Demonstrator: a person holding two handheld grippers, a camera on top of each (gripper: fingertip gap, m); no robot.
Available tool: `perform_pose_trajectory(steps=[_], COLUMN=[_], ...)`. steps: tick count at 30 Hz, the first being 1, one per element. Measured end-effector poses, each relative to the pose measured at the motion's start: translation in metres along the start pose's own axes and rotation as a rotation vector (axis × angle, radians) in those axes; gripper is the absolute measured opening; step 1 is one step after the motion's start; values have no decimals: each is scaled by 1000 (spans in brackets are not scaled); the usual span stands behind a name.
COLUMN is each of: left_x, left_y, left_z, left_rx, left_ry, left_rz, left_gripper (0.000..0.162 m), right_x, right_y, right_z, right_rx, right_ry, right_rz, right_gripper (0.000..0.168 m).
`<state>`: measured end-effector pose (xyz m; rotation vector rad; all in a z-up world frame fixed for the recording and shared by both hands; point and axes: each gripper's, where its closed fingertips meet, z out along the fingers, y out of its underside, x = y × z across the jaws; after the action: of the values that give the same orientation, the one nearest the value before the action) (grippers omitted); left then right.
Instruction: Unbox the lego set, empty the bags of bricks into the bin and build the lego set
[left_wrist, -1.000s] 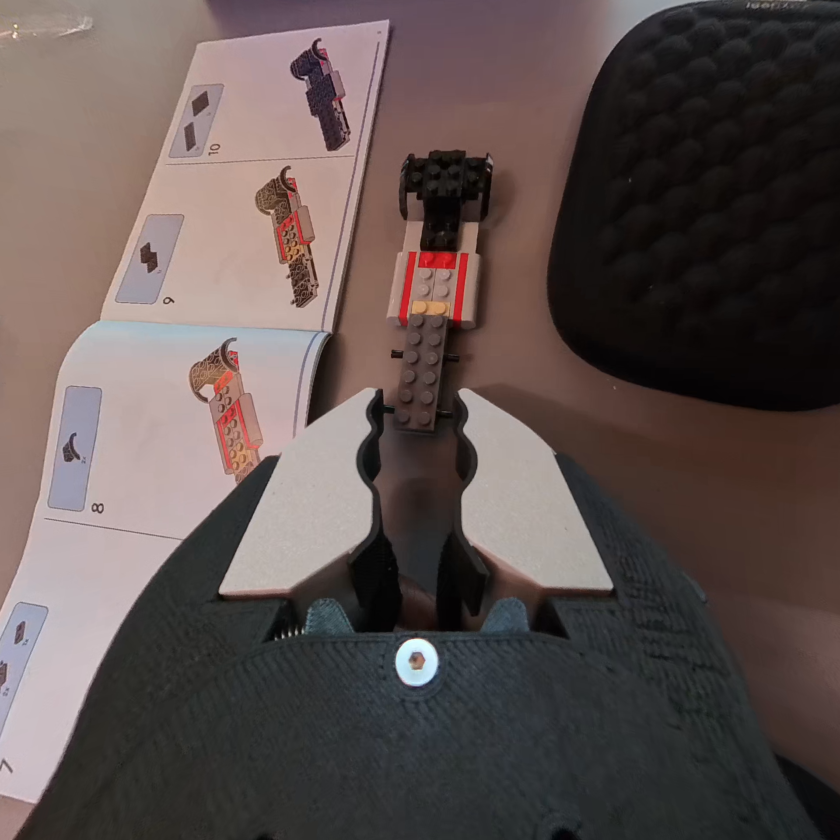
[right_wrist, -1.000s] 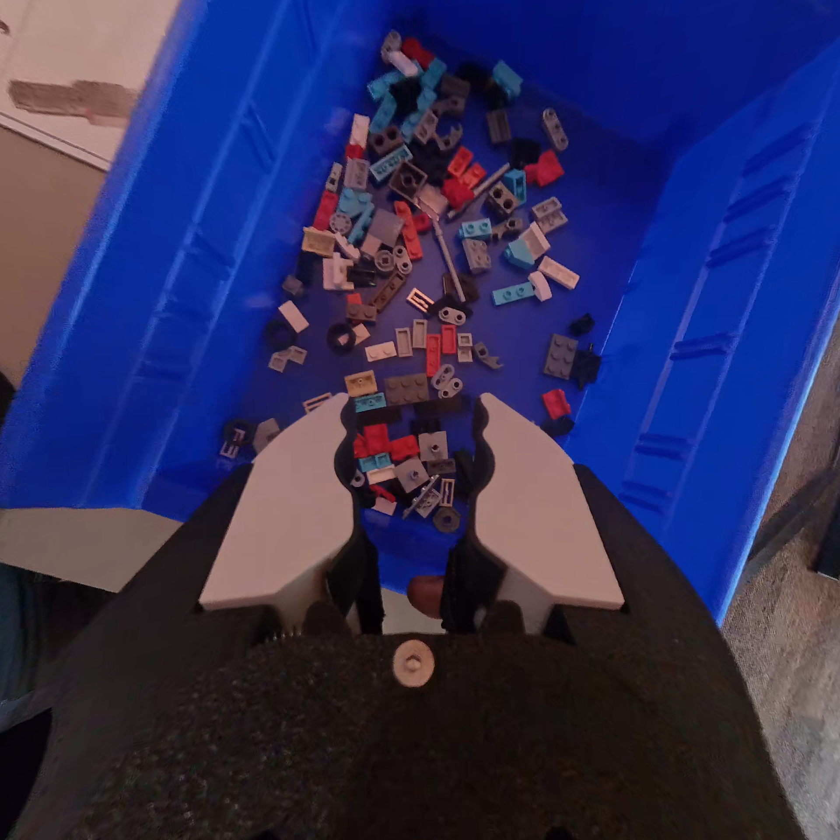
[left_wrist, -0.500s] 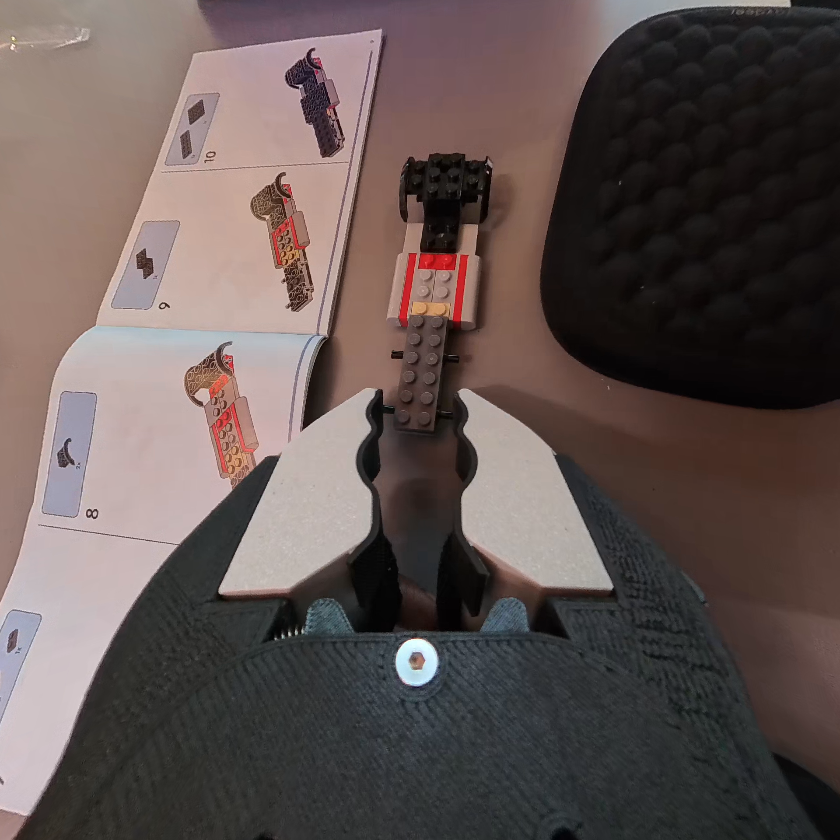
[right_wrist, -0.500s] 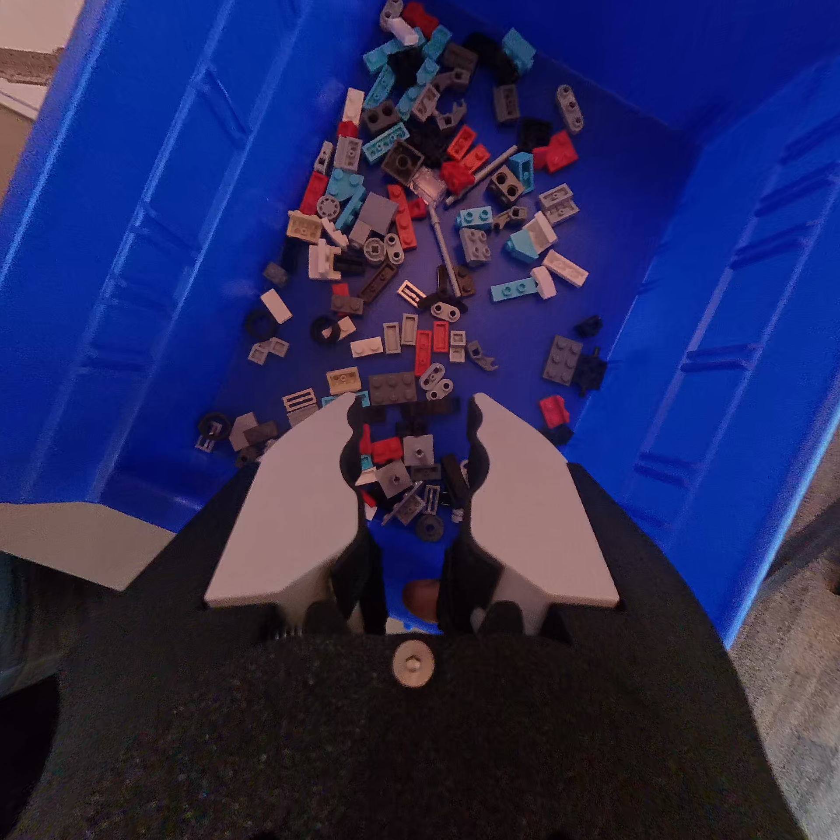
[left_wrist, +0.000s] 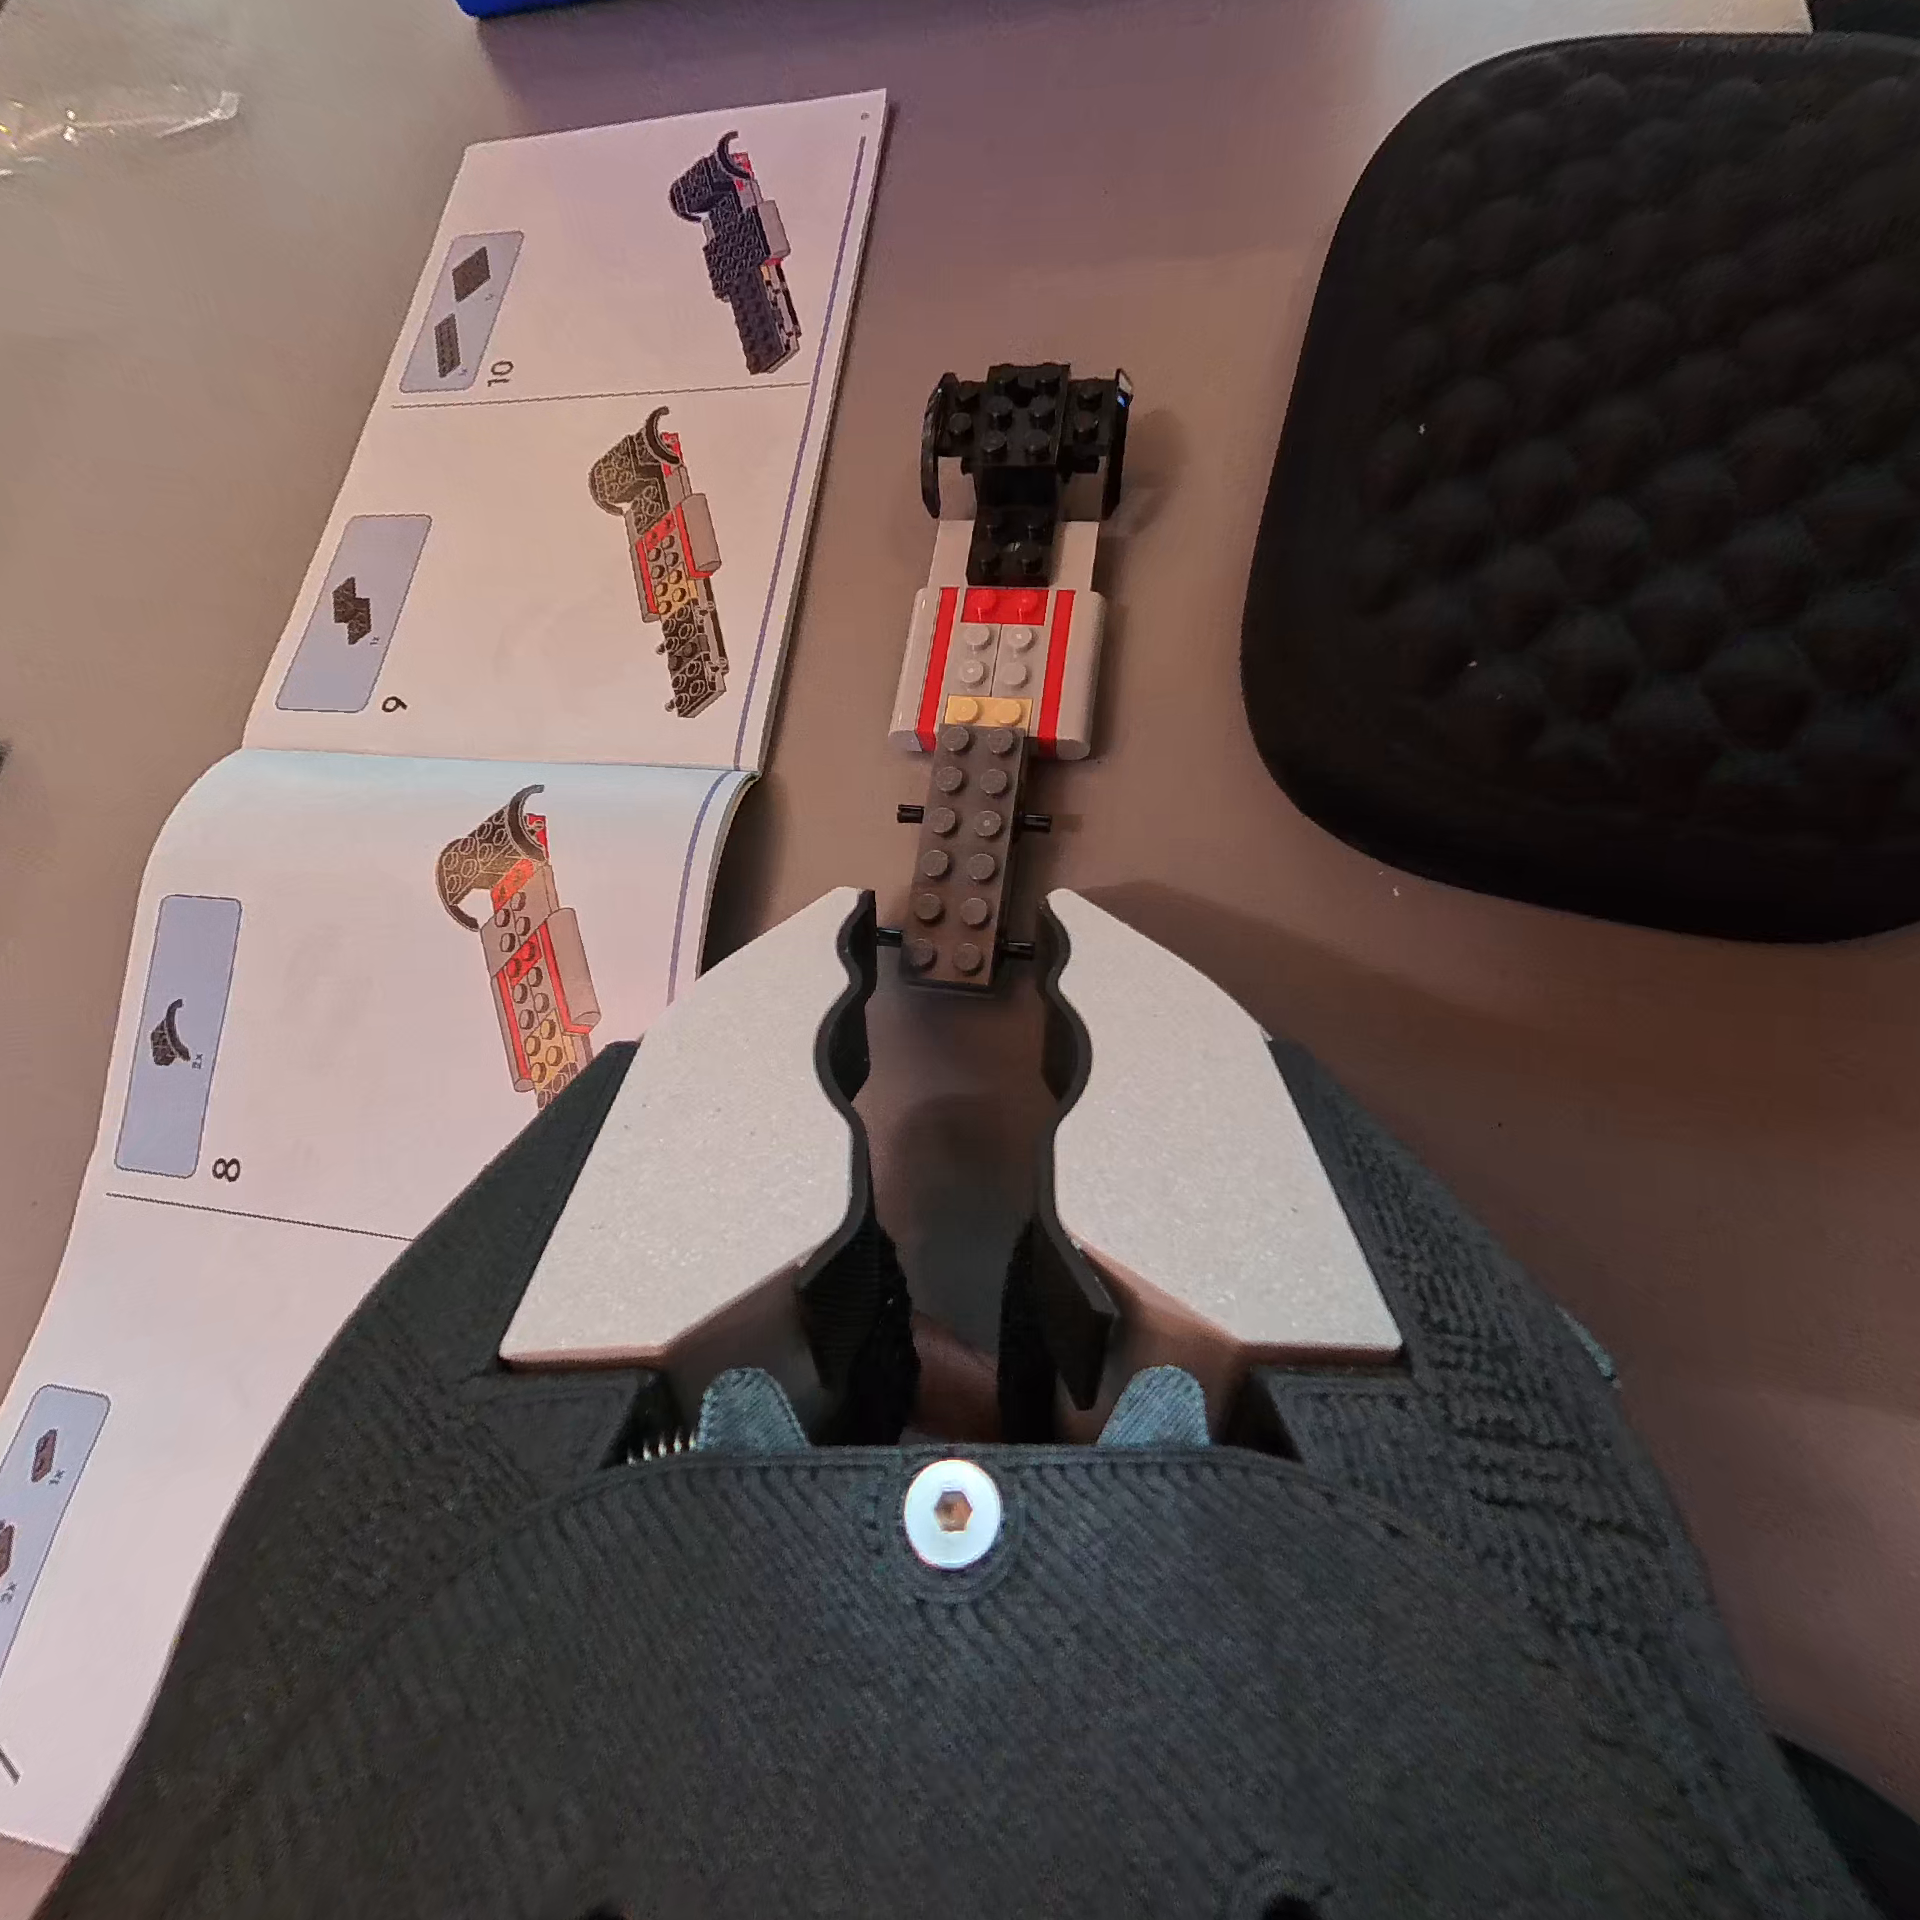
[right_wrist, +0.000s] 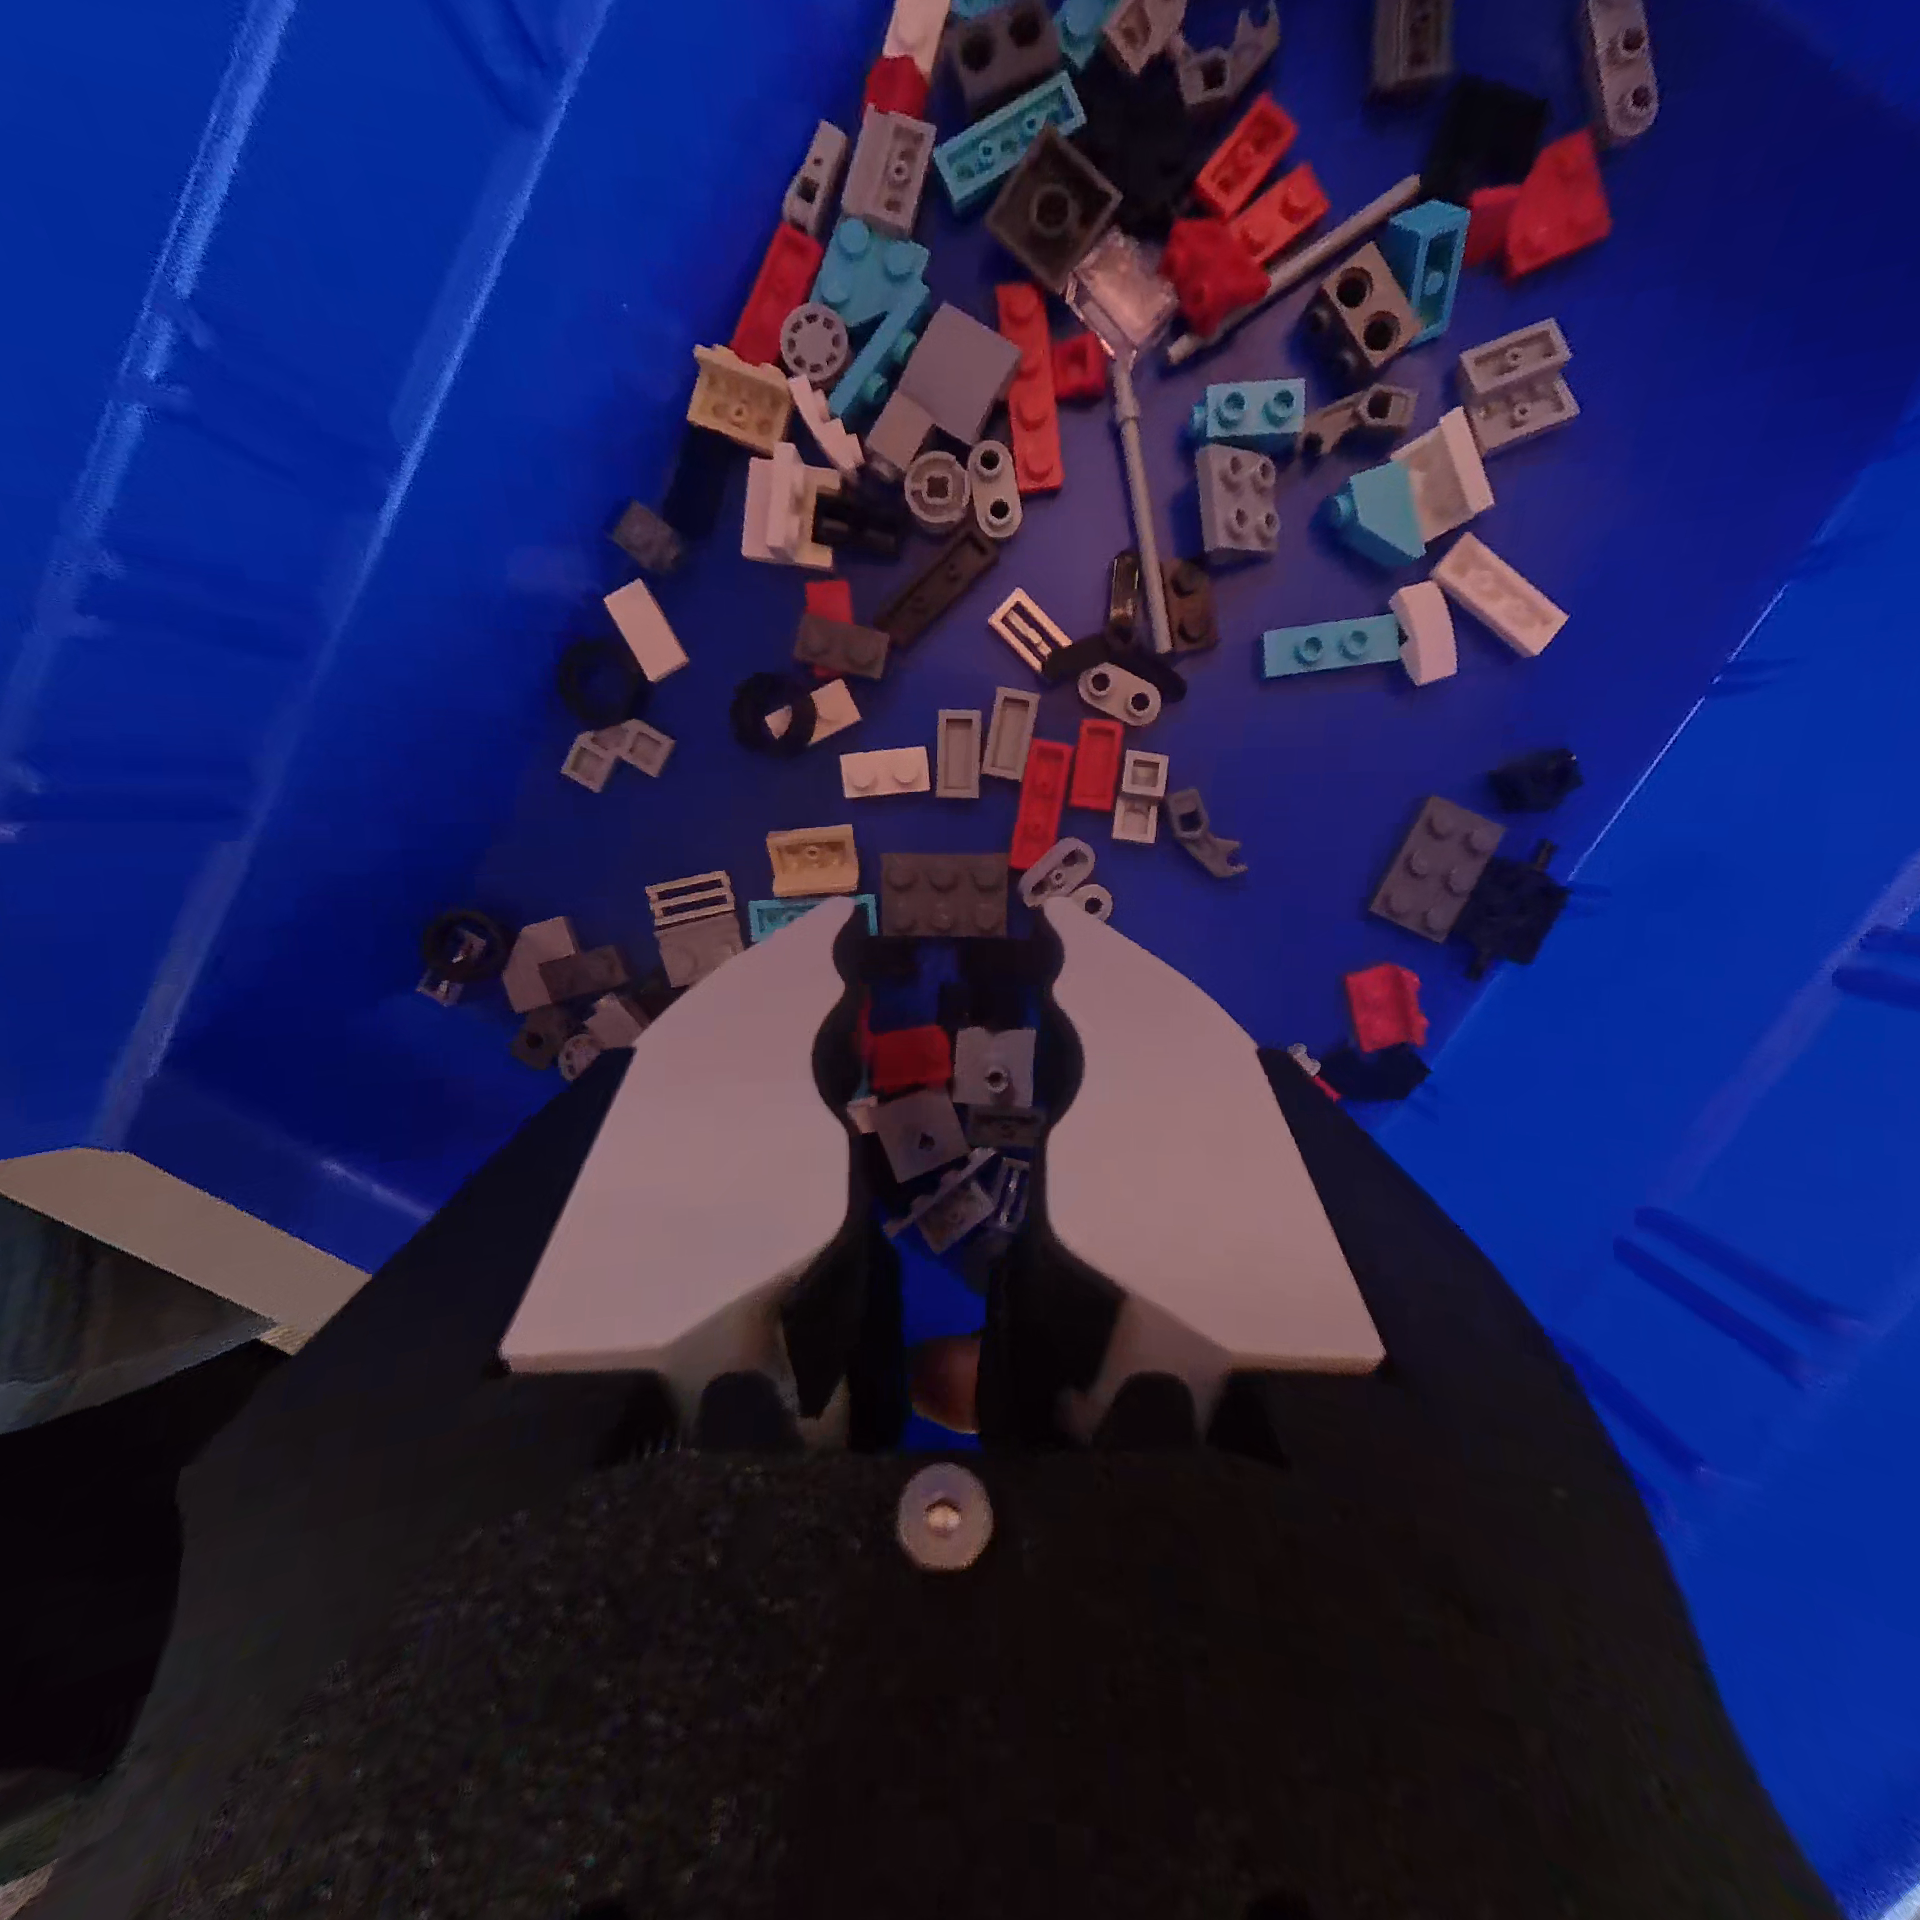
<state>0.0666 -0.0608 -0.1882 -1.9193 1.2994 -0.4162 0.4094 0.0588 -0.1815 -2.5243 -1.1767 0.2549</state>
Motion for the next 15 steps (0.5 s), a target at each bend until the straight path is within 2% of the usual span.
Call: perform_pose_trajectory(steps=[15], left_x=[-1], left_y=[-2], left_z=[-1], left_rx=[16], left_ry=[-8], left_rz=[1], left_gripper=[31], right_x=[-7], right_y=[-2], right_z=[11], right_rx=[-19], right_ry=[-41], right_rz=[-8], right_gripper=[32])
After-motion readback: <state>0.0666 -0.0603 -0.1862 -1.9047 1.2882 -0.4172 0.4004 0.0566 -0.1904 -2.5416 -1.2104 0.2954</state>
